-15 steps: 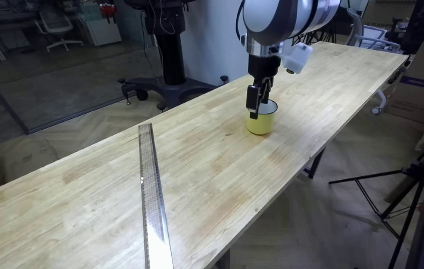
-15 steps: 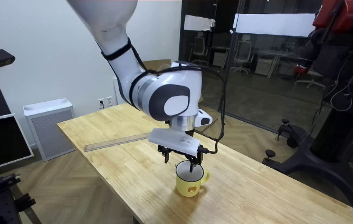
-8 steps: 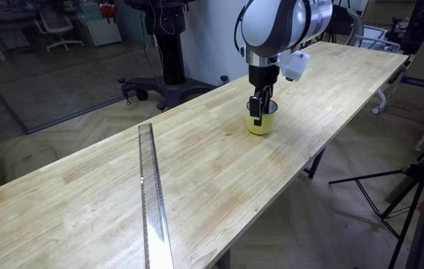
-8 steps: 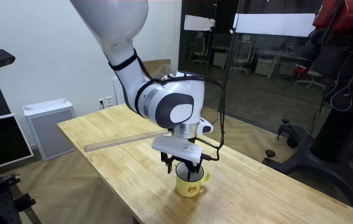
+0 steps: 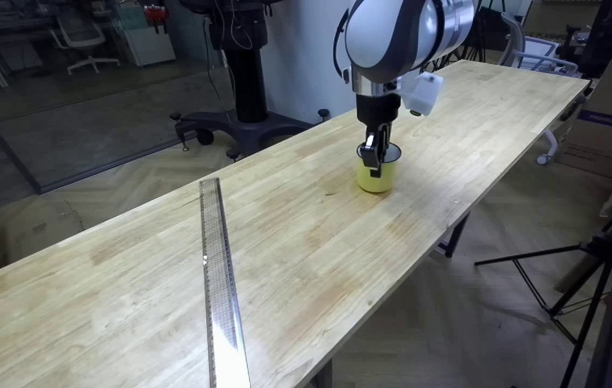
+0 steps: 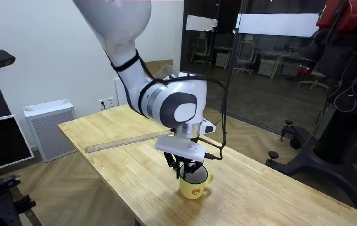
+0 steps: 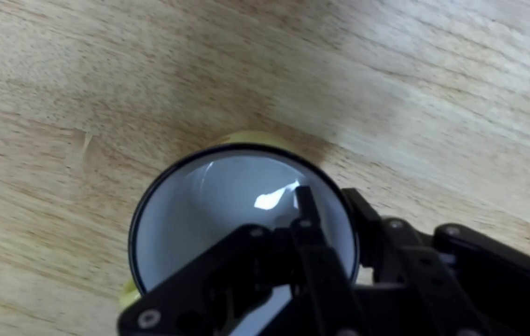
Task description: Move the cup backwards
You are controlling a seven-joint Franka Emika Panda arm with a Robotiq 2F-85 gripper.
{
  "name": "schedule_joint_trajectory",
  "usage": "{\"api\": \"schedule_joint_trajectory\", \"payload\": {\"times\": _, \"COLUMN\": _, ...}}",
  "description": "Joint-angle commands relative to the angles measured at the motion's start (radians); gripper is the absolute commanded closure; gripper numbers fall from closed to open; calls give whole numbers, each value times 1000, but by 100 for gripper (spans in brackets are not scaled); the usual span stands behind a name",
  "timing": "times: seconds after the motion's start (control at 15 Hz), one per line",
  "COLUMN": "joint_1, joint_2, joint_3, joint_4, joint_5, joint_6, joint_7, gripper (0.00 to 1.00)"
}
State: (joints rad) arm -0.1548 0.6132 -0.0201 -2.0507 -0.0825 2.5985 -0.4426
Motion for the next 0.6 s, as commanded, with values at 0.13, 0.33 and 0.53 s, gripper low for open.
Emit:
{"api": "schedule_joint_trajectory", "payload": {"times": 0.13, "joint_1": 6, "joint_2": -16, "joint_3": 10, "joint_4": 36, "joint_5": -43, "joint_6": -72, "joint_7": 15, "gripper": 97}}
{"api": "schedule_joint_trajectory", "payload": {"times": 0.33, "joint_1": 14, "joint_2": -19, "joint_3": 14, "joint_4": 63, "joint_5": -54, "joint_6": -112, "joint_7": 12, "gripper": 97}}
{"api": "schedule_joint_trajectory", "payload": {"times": 0.53, "joint_1": 32, "joint_2": -12, "joint_3": 10, "joint_4": 108, "joint_5": -78, "joint_6": -153, "joint_7": 16, "gripper": 97}}
